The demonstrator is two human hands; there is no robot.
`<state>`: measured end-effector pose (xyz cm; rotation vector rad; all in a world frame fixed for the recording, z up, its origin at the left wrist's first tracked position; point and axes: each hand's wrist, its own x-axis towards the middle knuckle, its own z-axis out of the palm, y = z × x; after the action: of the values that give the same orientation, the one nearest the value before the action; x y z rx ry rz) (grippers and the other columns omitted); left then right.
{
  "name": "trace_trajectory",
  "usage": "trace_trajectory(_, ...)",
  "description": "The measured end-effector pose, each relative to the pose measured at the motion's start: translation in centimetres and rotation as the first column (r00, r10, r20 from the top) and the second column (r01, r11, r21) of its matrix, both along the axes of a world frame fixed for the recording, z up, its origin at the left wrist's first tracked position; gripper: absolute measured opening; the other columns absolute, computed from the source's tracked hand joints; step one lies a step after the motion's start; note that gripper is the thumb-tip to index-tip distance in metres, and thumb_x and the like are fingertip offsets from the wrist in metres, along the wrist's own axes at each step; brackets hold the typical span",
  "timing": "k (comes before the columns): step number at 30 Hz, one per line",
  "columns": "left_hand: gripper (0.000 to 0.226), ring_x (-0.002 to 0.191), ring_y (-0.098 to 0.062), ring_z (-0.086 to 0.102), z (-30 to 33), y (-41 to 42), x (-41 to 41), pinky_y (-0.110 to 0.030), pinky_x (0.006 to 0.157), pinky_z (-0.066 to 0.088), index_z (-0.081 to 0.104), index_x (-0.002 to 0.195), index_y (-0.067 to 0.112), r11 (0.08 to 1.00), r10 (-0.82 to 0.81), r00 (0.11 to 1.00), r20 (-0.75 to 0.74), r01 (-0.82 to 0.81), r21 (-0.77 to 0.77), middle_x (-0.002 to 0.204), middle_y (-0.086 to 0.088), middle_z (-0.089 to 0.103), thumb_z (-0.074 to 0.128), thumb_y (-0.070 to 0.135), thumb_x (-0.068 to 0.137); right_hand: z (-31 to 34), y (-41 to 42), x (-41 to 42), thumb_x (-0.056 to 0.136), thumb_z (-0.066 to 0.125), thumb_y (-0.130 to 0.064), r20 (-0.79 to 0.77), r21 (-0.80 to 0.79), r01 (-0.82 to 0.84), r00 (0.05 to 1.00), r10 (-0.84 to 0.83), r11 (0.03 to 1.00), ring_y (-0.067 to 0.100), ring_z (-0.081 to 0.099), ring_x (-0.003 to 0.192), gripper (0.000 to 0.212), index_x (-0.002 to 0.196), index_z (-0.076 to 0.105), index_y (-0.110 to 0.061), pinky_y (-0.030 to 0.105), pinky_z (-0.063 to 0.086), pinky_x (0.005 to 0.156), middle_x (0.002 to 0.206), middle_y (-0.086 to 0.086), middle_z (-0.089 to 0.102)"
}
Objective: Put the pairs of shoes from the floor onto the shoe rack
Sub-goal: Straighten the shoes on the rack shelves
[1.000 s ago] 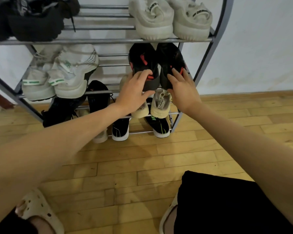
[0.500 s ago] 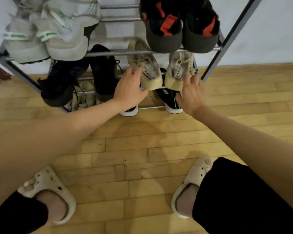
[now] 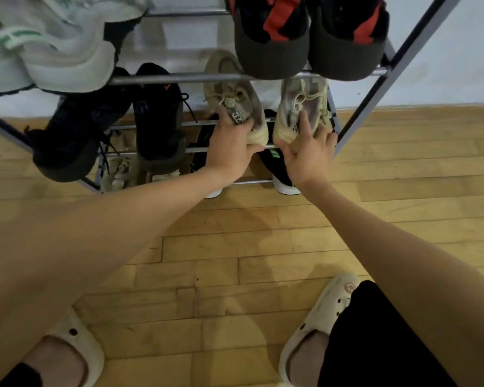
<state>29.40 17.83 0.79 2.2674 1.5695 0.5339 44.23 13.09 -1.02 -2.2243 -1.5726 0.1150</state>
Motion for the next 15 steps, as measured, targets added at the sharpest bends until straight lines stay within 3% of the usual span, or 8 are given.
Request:
trace_trajectory(4,0.054,0.133,-0.032,0.044,0.1,-0.2,0.0,-0.034,0.113,0.034,0.058,0.133,0.022,0.999,0.031,0.992,0.126,-0.026,-0.043,0.156,-0.018,0.022,0.074,0.030,0.081,-0.3,0.2,1.9,0.095,0.050,-0.045,-0.004,0.067,-0.064,0.998,0.064,0.996,0.046,0.034,0.125,0.069,0.149,0.028,-0.010,0.048,0.024,0.107,0.142,0.028,0.039)
trace_trajectory(10,0.046,0.135,-0.028,0.041,0.4,-0.8,0.4,-0.024,0.113,0.023,0.065,0.124,0.019,0.995,0.090,0.953,0.289,-0.077,-0.057,0.156,-0.015,0.029,0.076,0.021,0.079,0.2,0.5,3.4,0.095,0.047,-0.050,-0.116,-0.018,-0.083,0.990,0.080,0.996,0.041,0.031,0.130,0.072,0.152,0.019,-0.015,0.047,0.023,0.112,0.140,0.022,0.043)
trace_trajectory(15,0.045,0.140,-0.029,0.036,1.1,-1.1,2.1,-0.027,0.116,0.024,0.065,0.124,0.015,0.999,-0.033,0.964,0.265,0.036,-0.006,0.158,-0.016,0.023,0.075,0.021,0.080,0.9,0.2,3.7,0.097,0.049,-0.040,-0.144,-0.030,-0.122,0.983,0.117,0.992,0.043,0.030,0.129,0.066,0.151,0.022,-0.014,0.045,0.023,0.109,0.139,0.025,0.041)
